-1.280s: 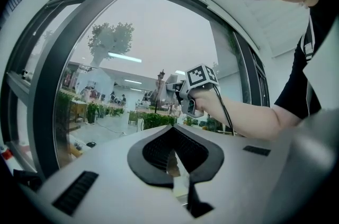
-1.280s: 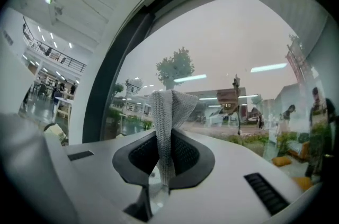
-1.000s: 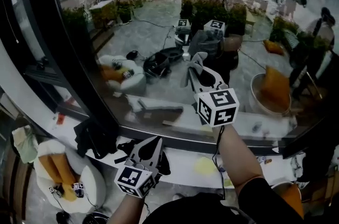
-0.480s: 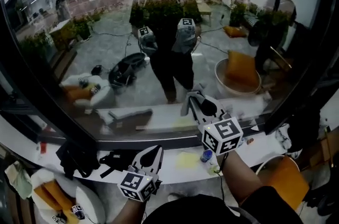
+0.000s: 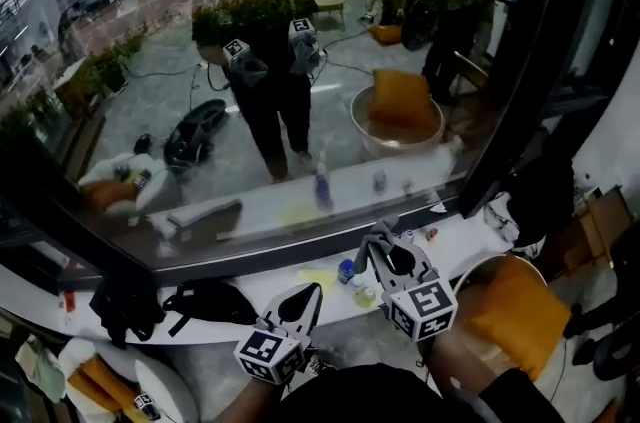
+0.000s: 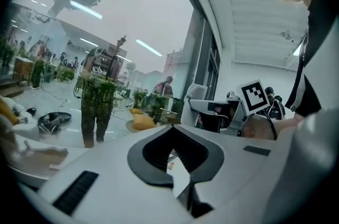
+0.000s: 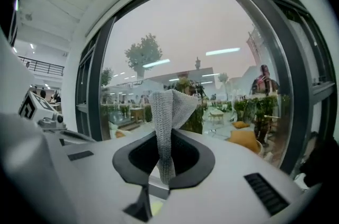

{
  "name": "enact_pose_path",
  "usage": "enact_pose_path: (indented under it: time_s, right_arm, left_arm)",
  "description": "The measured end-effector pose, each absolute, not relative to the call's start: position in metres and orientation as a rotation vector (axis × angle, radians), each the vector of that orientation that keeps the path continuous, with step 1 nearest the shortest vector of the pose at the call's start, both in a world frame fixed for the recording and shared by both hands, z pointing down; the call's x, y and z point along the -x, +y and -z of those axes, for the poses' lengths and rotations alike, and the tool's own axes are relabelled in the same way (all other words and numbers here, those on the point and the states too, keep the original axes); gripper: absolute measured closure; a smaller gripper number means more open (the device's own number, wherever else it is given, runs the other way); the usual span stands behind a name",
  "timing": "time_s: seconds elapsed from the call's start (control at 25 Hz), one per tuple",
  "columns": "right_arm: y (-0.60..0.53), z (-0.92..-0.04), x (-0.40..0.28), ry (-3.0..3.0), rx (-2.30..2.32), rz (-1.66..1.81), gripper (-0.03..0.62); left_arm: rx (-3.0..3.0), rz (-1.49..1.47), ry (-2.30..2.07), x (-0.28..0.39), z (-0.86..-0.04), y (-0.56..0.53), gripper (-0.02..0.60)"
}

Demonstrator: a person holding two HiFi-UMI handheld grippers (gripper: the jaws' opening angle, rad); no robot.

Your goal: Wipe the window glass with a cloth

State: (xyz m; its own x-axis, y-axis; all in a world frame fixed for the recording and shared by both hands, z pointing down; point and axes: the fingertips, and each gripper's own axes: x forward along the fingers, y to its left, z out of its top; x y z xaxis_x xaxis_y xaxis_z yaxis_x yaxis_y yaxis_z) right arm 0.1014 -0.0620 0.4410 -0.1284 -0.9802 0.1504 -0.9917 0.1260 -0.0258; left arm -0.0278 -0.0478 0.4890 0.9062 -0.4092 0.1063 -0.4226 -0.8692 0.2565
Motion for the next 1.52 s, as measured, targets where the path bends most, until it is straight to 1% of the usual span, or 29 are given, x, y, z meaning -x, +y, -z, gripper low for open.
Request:
enact_pose_path:
  time_s: [0.24,0.52,1.52]
  right_arm:
    - [0.018,-0.457,-0.123,-2.255,-2.012,-0.227,0.542]
    - [0.071,-0.473,-0.137,-2.255,-1.978,-0.3,0.542]
    - [0.119,-0.484,-0.151,-2.318,-1.982,-0.332,0.543]
  left_arm:
    - [-2.828,-0.103,-0.558,-0.018,-0.493,0.012,0.575]
    - [-2.833,-0.116,-0.575,-0.04,-0.498,0.061,0.575]
    - [-2.876,-0.154,-0.592,-0.06,-0.494,0.109,0.575]
